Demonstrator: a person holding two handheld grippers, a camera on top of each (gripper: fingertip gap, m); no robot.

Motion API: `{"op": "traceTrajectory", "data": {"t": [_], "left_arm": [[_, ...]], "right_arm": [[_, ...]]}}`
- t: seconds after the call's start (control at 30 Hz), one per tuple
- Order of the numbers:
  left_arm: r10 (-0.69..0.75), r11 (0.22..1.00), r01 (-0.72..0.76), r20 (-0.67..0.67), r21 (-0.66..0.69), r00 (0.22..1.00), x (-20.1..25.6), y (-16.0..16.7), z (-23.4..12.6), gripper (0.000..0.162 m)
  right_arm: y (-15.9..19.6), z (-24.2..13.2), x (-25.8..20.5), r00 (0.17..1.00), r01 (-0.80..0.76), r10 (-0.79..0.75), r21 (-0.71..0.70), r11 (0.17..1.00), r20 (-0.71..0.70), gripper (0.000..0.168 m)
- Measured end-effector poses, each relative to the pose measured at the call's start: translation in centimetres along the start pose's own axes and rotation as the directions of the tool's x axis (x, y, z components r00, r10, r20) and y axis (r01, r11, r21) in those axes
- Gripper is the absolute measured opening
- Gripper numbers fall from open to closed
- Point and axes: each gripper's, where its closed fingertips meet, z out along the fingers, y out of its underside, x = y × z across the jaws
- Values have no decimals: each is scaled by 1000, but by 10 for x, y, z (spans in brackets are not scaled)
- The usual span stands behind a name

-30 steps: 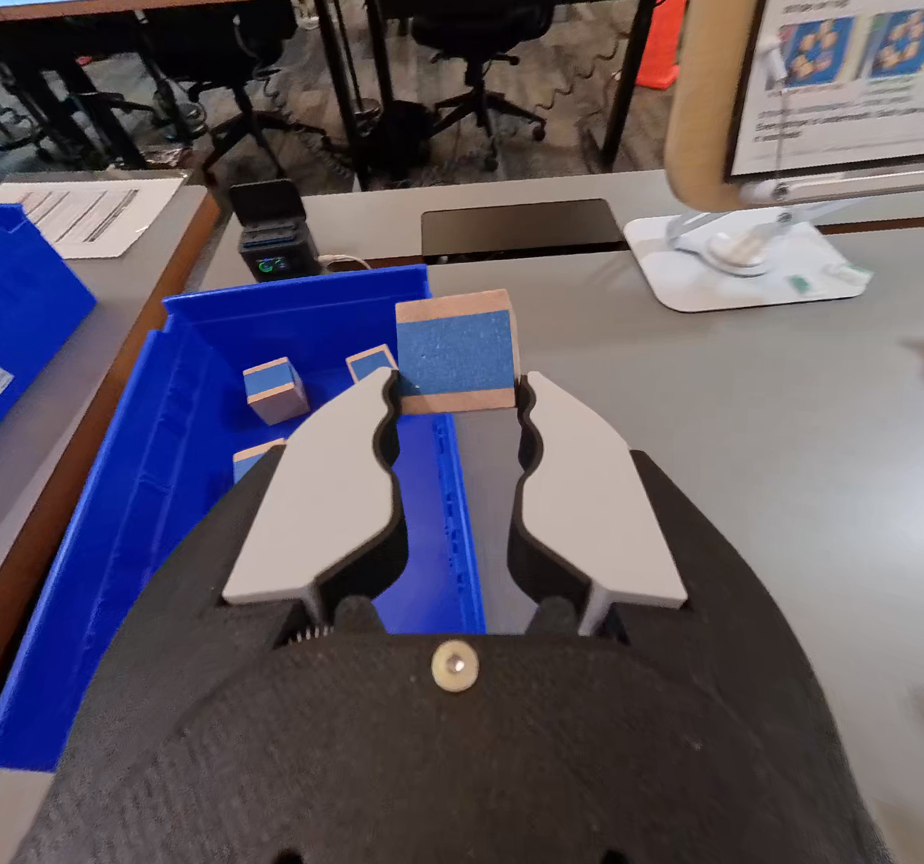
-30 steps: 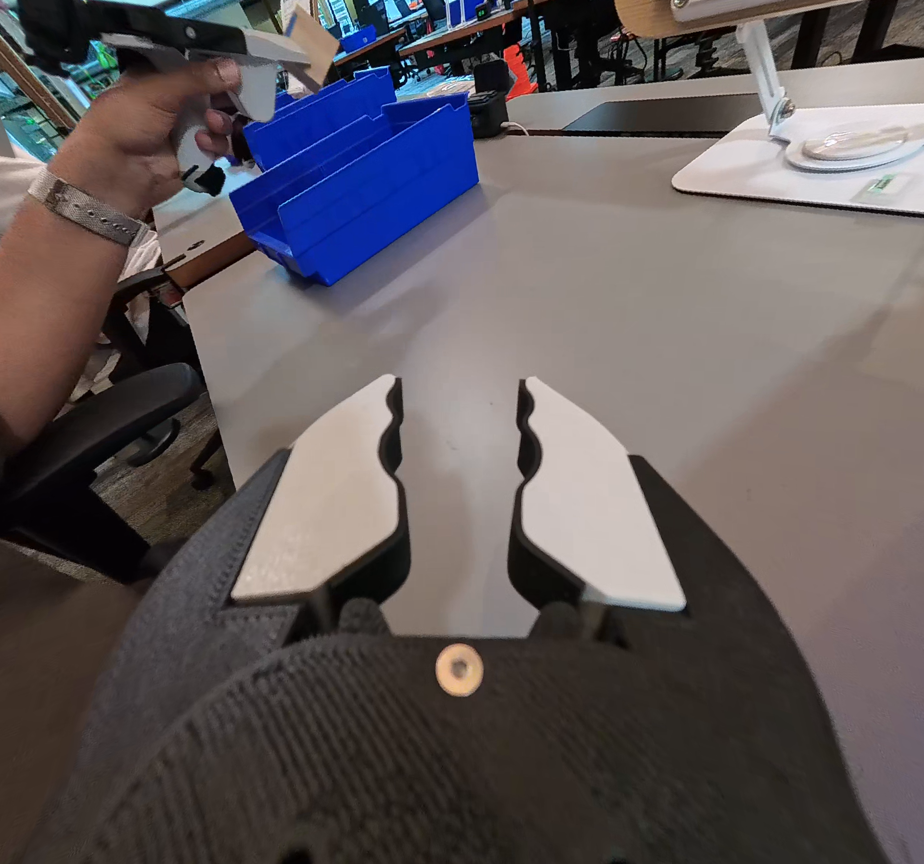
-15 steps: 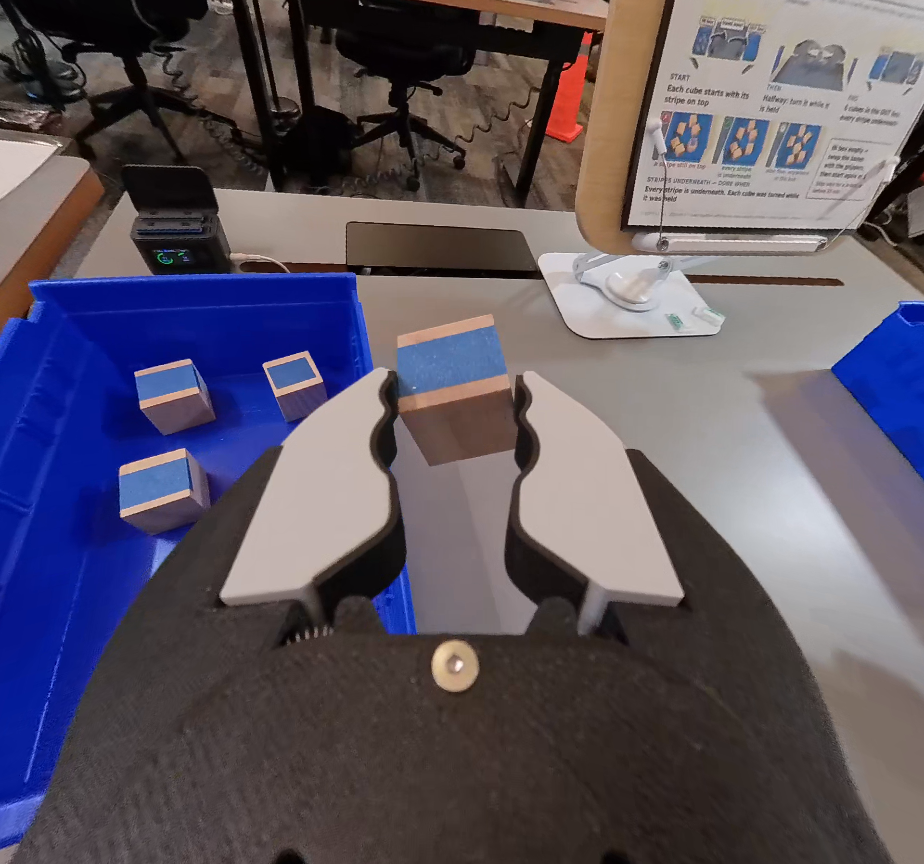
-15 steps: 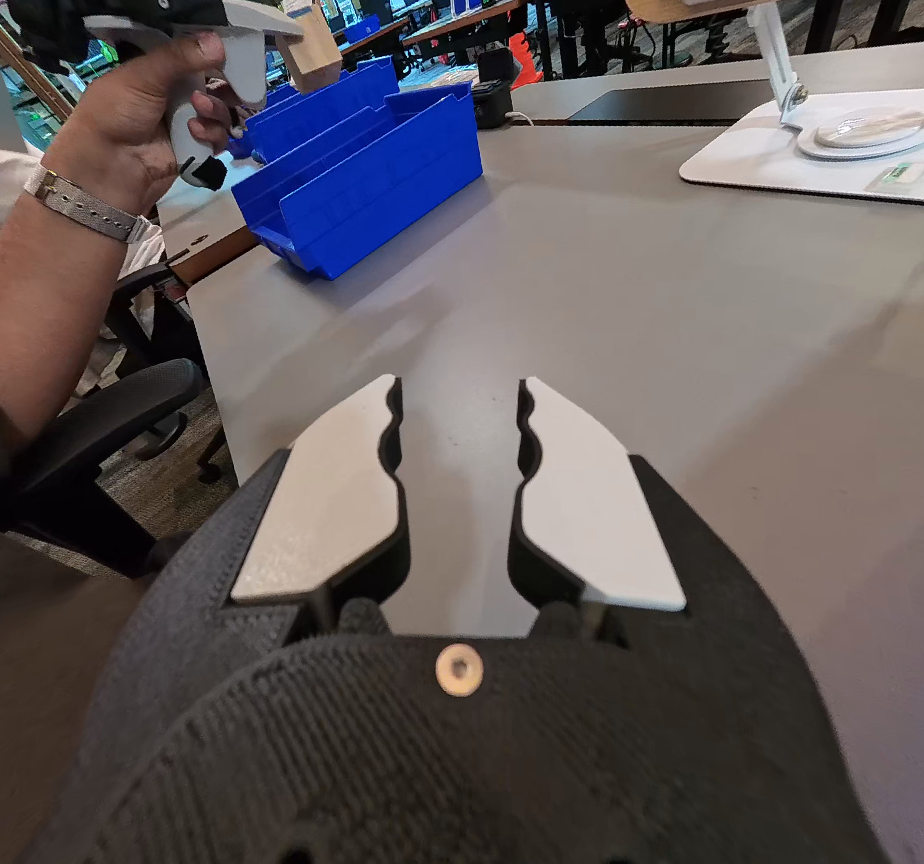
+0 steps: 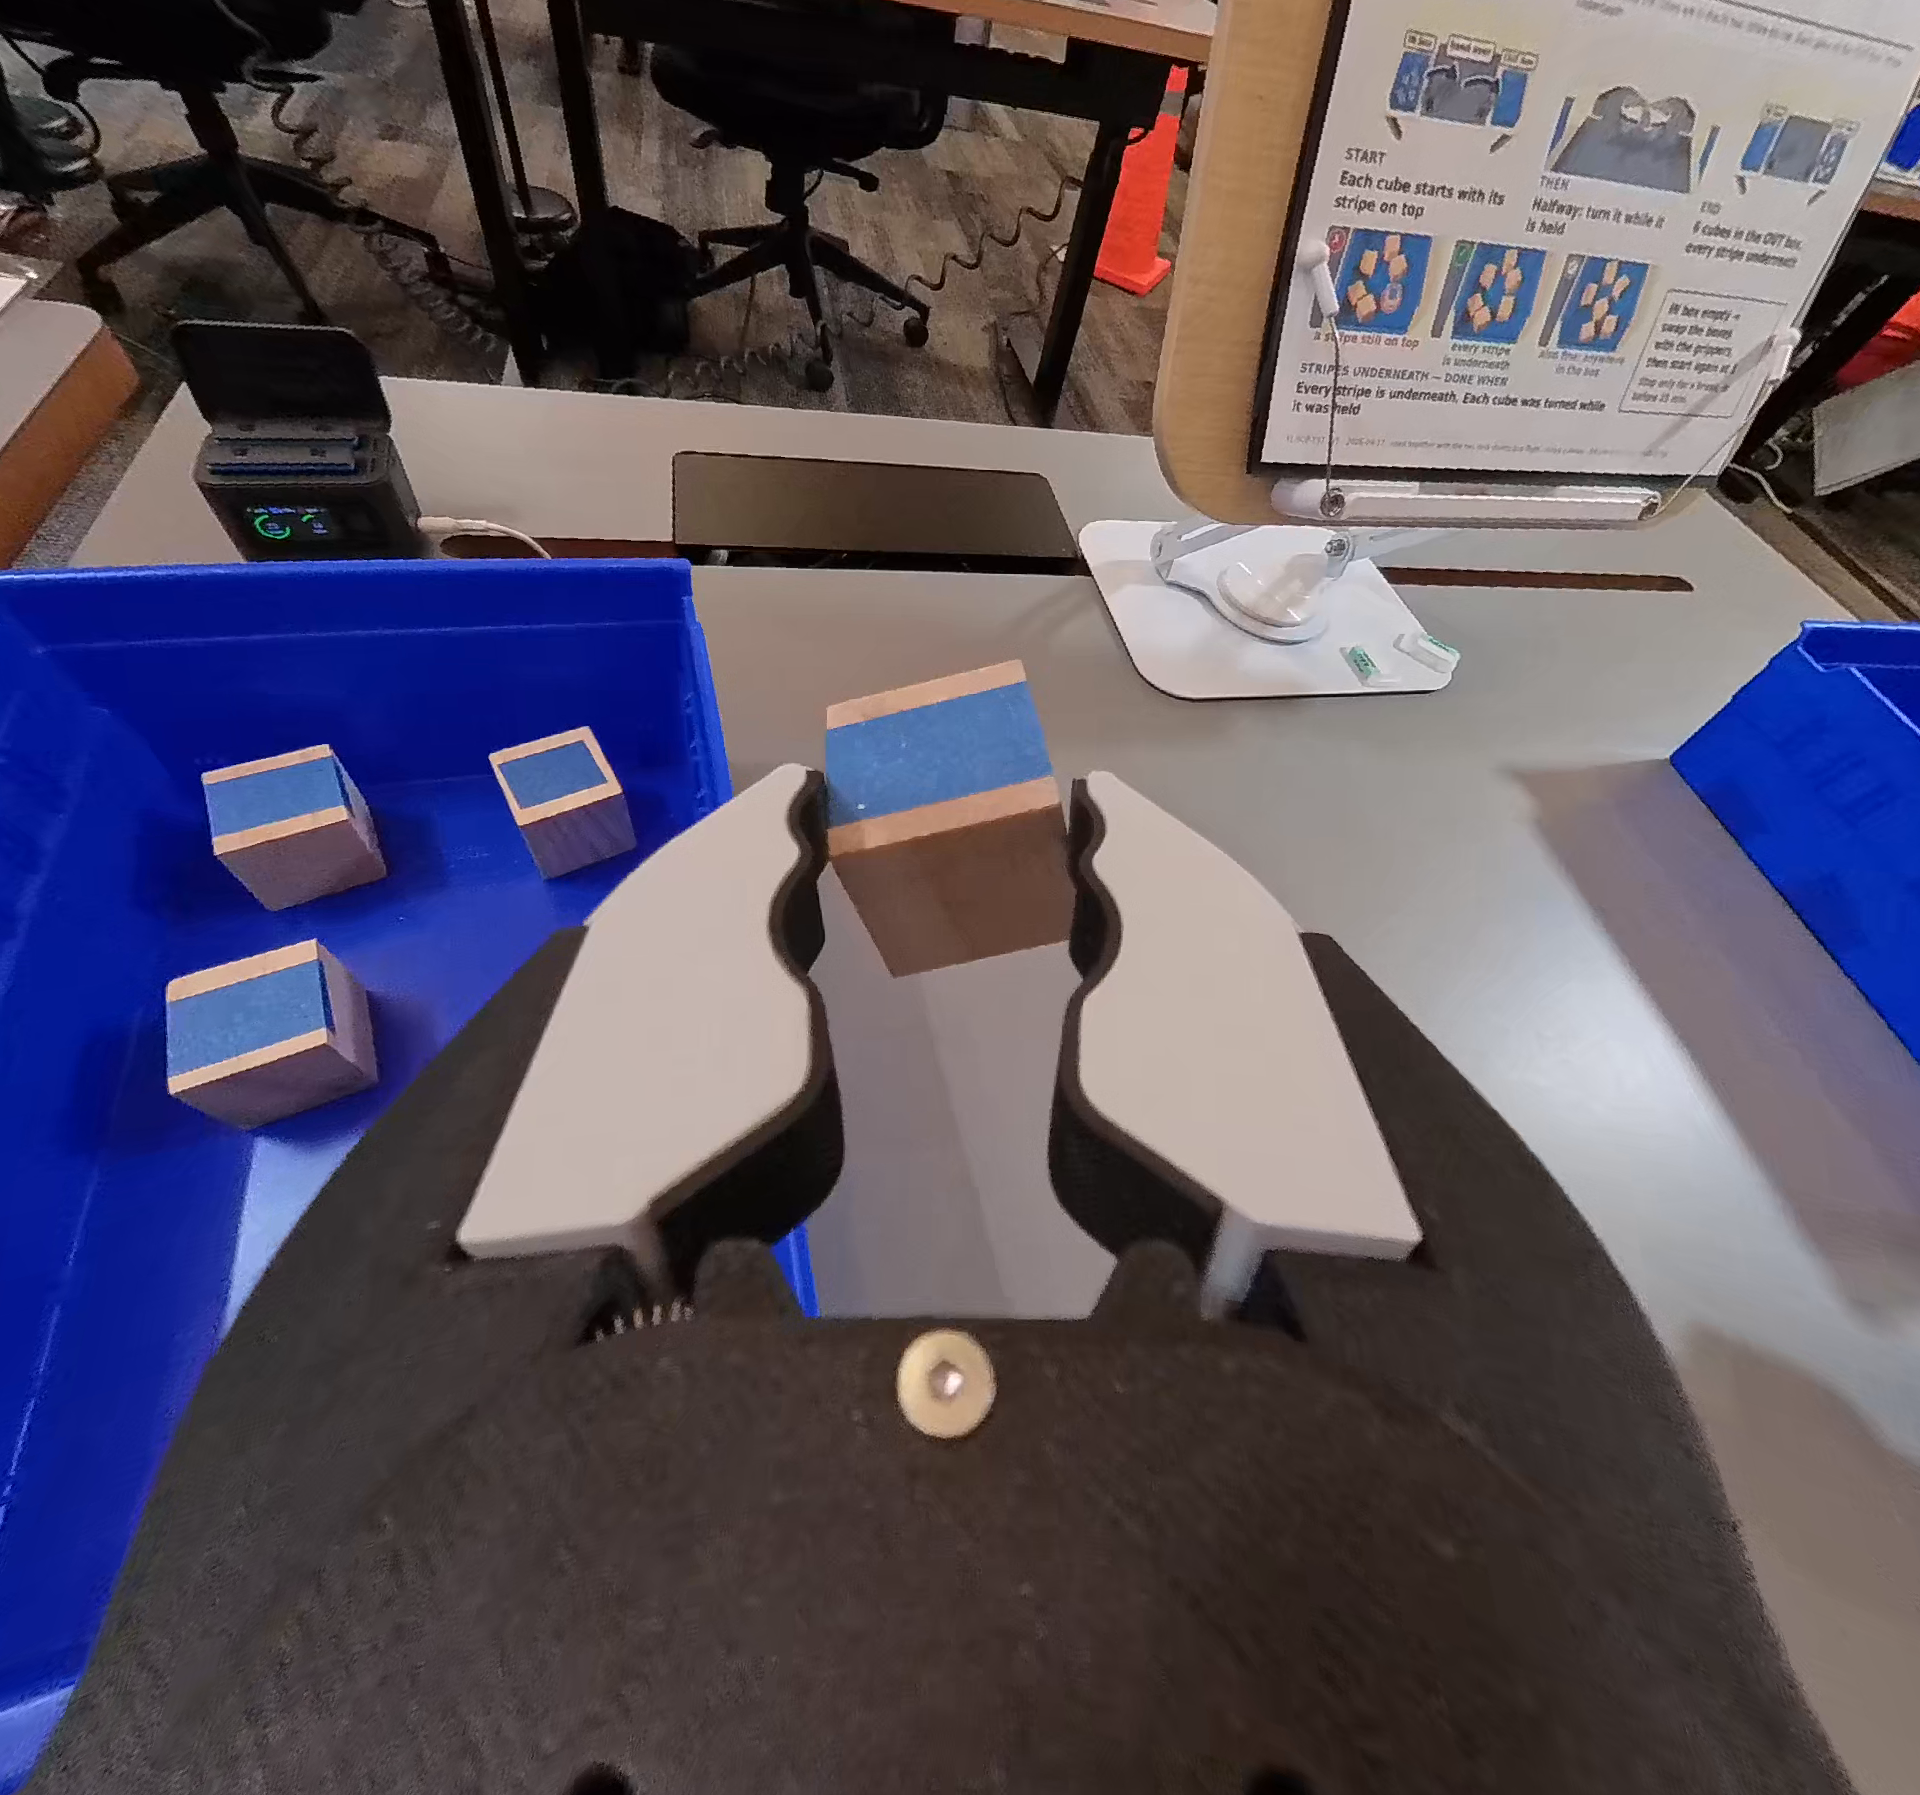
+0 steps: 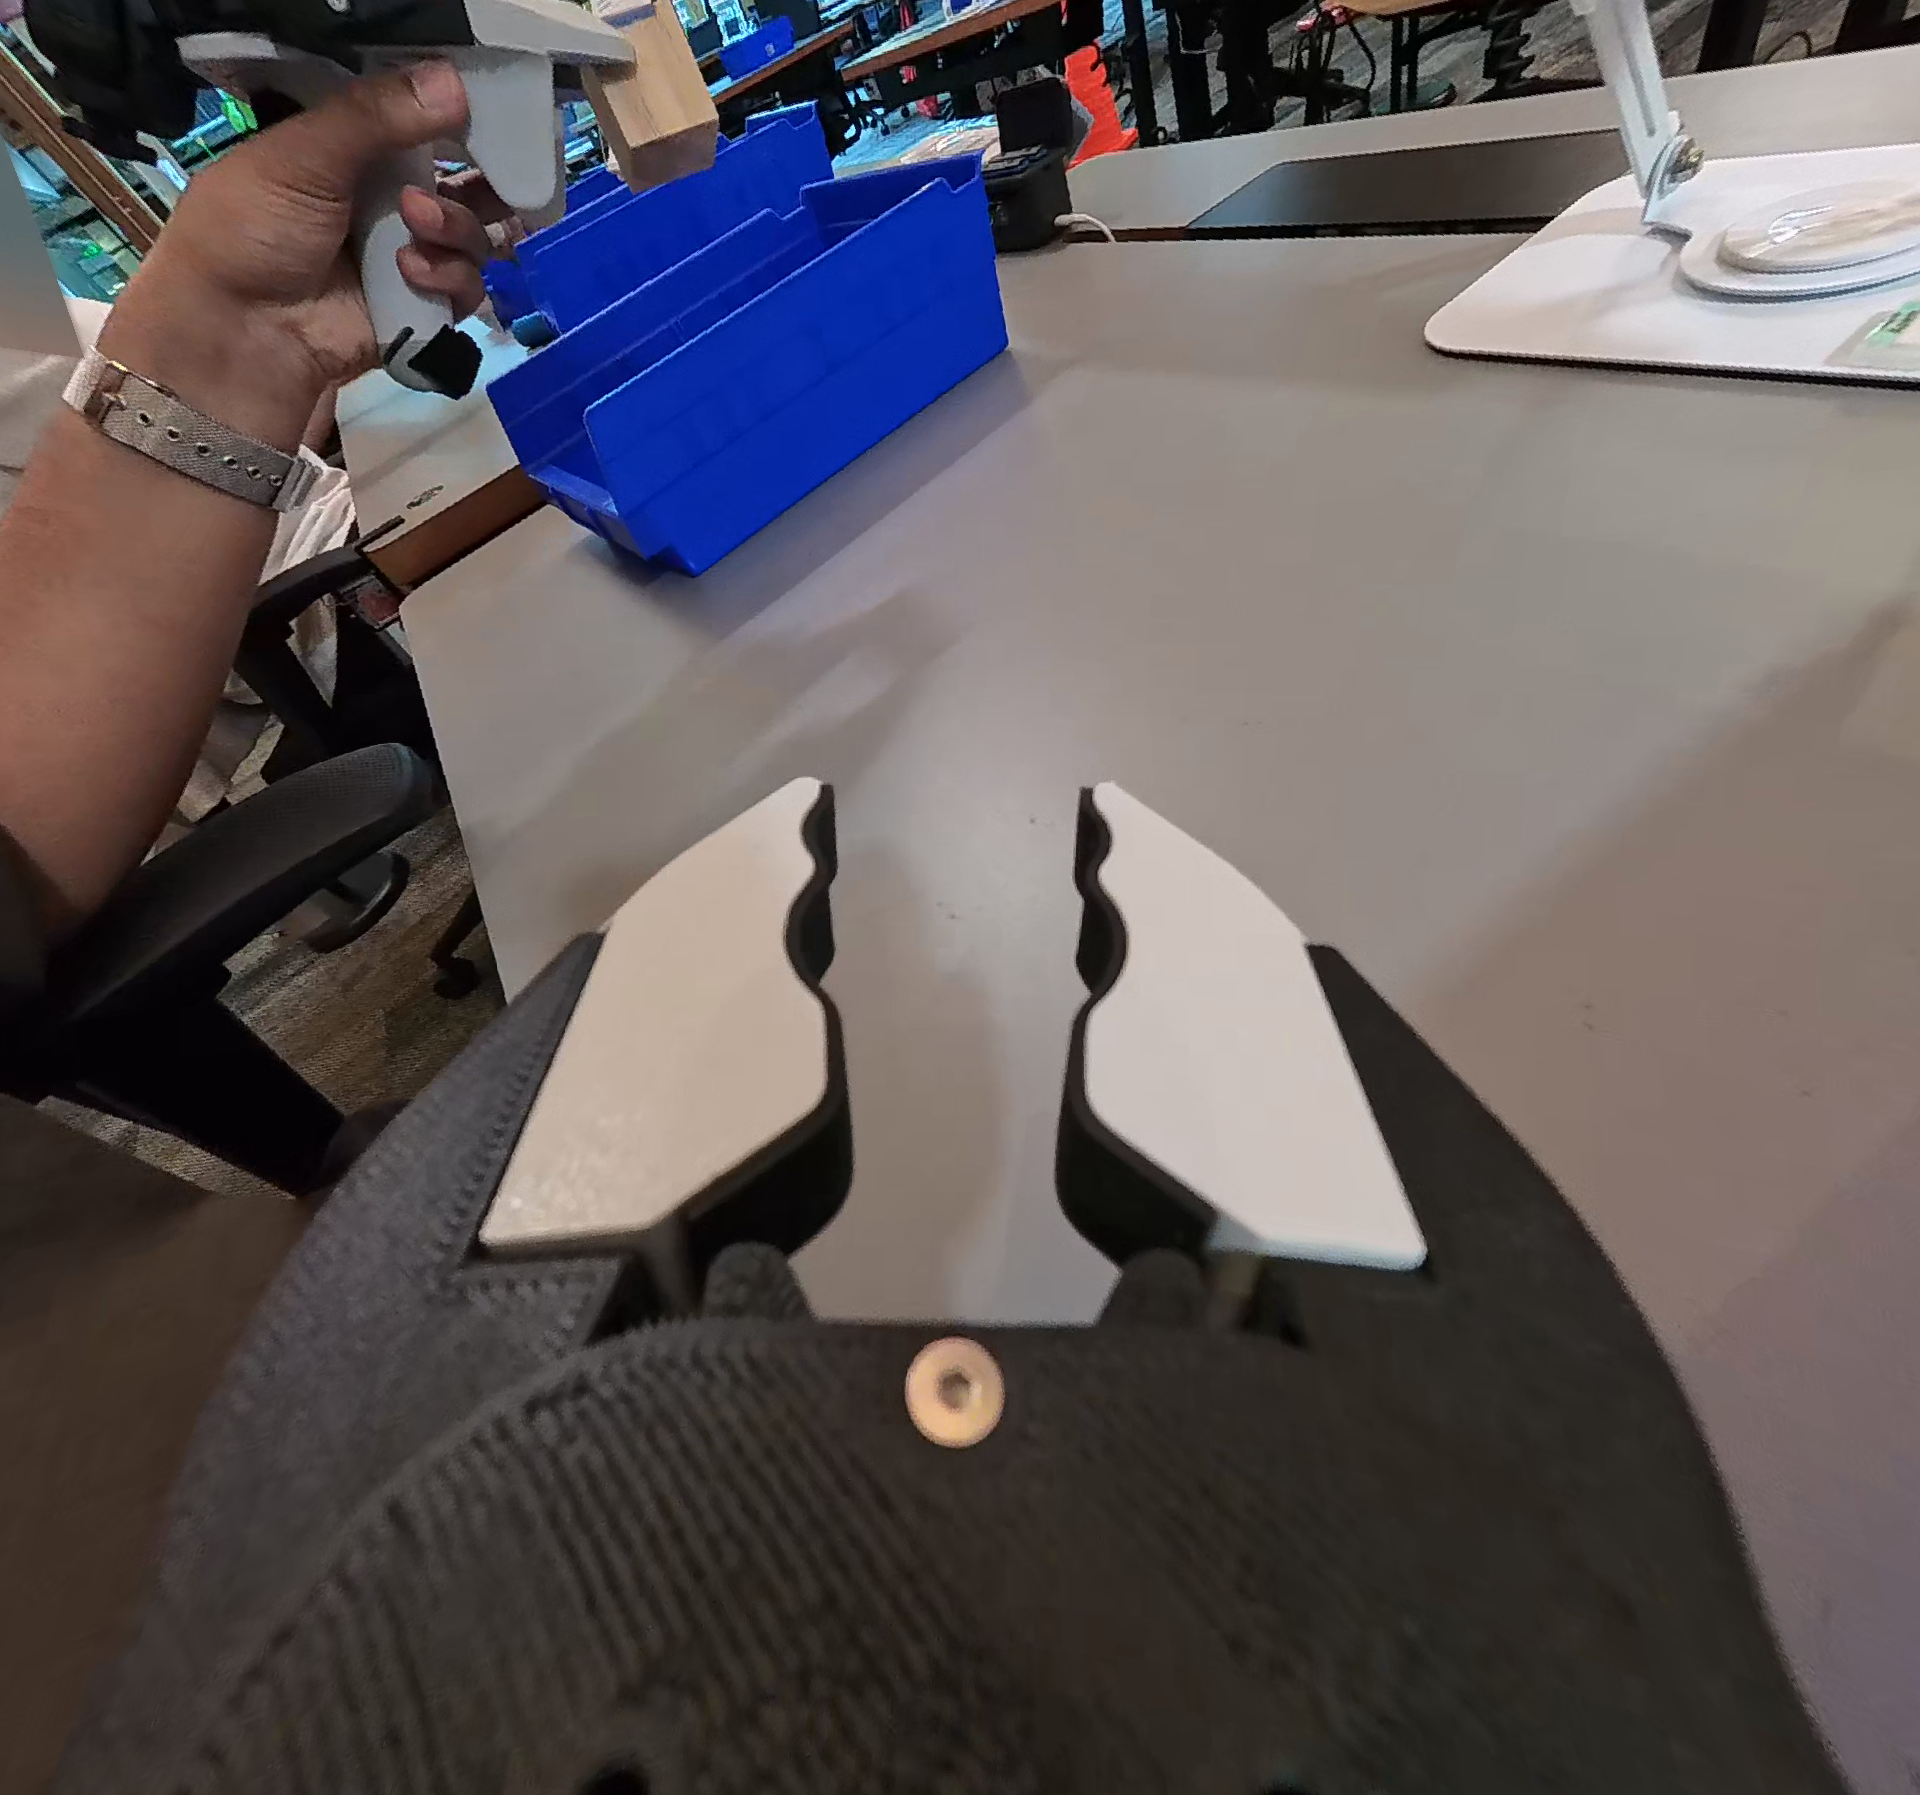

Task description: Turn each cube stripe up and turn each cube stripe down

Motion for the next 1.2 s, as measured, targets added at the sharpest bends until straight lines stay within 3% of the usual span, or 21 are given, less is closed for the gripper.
{"op": "traceTrajectory", "data": {"t": [0.47,0.73,0.83,1.0,1.2], "left_arm": [[-111,992,119,-165,40,980,24,-6,1,44],[-143,981,183,-415,58,898,90,0,12,44],[-168,975,219,-517,40,840,124,11,19,44],[-259,935,352,-746,-35,613,199,34,17,44],[-336,919,352,-815,-175,472,244,70,18,44]], "right_arm": [[1,0,0,1000,-4,4,-3,1000,2,45],[-5,-2,1,1000,6,-6,26,1000,-1,42],[-4,-1,1,1000,2,-2,24,1000,3,42],[-3,-1,0,1000,4,-4,15,1000,6,43],[-2,-2,1,1000,-5,5,12,1000,7,43]]}}
